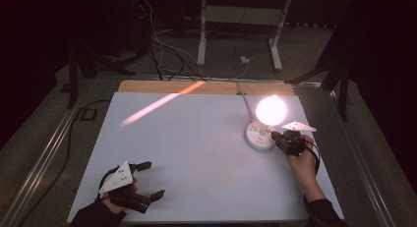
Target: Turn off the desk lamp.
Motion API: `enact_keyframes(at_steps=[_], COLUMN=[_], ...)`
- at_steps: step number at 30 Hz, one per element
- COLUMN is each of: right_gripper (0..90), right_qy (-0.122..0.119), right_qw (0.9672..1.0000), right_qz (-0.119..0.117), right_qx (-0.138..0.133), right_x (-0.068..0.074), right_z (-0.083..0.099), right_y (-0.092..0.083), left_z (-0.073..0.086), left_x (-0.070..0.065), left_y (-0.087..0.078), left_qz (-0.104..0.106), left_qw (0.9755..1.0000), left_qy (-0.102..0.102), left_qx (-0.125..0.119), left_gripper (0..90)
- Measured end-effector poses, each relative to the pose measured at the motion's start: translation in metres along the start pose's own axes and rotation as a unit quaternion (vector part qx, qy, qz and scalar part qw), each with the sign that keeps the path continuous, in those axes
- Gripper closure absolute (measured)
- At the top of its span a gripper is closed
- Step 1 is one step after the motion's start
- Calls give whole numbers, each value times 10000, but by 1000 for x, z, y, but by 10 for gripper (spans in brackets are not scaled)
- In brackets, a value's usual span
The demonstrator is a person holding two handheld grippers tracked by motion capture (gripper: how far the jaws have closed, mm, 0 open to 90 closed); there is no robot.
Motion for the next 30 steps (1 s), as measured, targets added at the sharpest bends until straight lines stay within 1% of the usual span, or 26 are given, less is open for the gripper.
enact_keyframes(at_steps=[3,10,14,30], right_gripper=[885,889,889,892], right_qy=[50,35,47,39], right_qw=[10000,10000,9999,9999], right_qz=[28,31,43,72], right_qx=[54,67,123,100], right_x=[-1,0,-1,0], right_z=[0,1,3,5], right_y=[2,4,6,8], left_z=[0,0,0,0], left_x=[0,0,0,0], left_y=[0,0,0,1], left_qz=[-5,-4,-10,14], left_qw=[10000,10000,10000,10000], left_qy=[-15,3,-13,-4], left_qx=[-10,19,1,9], left_gripper=[6,7,6,6])
Point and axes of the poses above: each handheld gripper's, and its own axes: y roughly forward along the jaws, z roughly out of its underside, x roughly to its left, the point moved 3 cm from there along y, roughly forward along the jaws, and after that the axes turned 7 degrees about x, right-handed, at the moved point
